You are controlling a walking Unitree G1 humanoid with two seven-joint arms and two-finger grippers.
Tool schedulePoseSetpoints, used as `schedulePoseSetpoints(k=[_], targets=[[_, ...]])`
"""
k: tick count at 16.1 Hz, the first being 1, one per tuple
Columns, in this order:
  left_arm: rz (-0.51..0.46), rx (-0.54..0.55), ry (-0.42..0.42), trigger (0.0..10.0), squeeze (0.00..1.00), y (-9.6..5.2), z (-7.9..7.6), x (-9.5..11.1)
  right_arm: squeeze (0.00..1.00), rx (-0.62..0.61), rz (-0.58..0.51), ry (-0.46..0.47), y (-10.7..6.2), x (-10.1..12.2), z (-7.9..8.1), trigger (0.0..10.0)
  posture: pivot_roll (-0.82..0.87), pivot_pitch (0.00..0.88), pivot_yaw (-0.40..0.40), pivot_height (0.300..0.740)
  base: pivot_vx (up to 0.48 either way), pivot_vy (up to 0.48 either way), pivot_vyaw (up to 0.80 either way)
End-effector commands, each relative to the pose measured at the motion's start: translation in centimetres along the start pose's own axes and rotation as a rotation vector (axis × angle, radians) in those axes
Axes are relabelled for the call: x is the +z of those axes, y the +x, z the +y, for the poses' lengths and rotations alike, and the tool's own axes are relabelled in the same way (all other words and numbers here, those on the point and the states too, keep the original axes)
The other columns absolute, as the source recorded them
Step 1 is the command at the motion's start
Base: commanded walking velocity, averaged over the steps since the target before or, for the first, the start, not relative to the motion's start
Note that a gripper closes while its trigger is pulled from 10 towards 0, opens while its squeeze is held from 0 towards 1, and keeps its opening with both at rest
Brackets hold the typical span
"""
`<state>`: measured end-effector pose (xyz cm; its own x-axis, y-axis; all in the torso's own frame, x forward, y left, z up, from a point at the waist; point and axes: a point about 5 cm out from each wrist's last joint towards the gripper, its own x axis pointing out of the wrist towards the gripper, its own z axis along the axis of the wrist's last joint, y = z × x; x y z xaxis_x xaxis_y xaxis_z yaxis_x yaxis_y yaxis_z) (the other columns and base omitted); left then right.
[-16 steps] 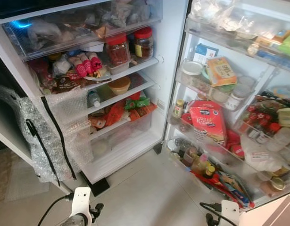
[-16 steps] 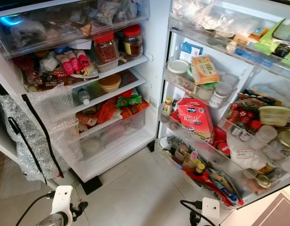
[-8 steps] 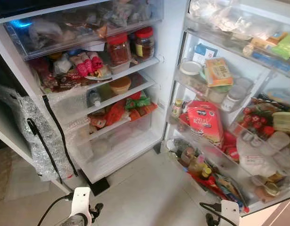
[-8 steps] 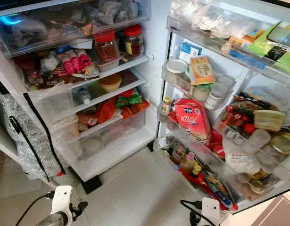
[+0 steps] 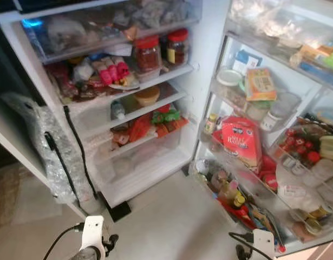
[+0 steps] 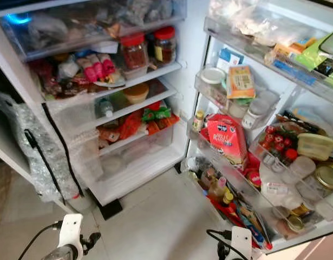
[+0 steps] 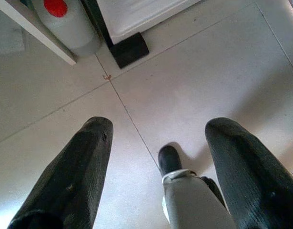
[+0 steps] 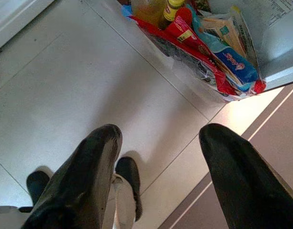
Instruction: Restocking fridge
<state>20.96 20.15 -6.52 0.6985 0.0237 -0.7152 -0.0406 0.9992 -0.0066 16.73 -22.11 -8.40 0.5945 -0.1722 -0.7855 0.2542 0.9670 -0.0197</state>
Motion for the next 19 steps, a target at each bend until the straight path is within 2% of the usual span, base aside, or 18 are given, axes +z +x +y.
schedulePoseSetpoints(k=[1, 9, 13, 19], targets=[[0.022, 0.001, -0.001, 10.0, 0.00, -0.11, 0.03, -0.56, 0.00, -0.006, 0.019, 0.002, -0.17, -0.68, -0.22, 10.0, -0.18, 0.049, -0.001, 0.740, 0.000, 0.431, 0.00], [0.017, -0.002, 0.003, 10.0, 0.00, -0.10, -0.03, -0.49, 0.00, -0.009, 0.016, 0.003, -0.17, -0.64, -0.29, 10.0, -0.18, 0.045, 0.000, 0.740, -0.060, 0.401, 0.00], [0.015, -0.003, 0.016, 10.0, 0.00, -0.08, 0.07, -0.38, 0.00, -0.013, 0.018, 0.011, -0.16, -0.65, -0.22, 10.0, -0.19, 0.049, 0.003, 0.740, 0.000, 0.000, 0.00], [0.013, -0.002, 0.017, 10.0, 0.00, -0.06, 0.16, -0.26, 0.00, -0.019, 0.038, 0.009, -0.12, -0.74, -0.13, 10.0, -0.18, 0.054, 0.004, 0.740, 0.000, 0.000, -0.67]])
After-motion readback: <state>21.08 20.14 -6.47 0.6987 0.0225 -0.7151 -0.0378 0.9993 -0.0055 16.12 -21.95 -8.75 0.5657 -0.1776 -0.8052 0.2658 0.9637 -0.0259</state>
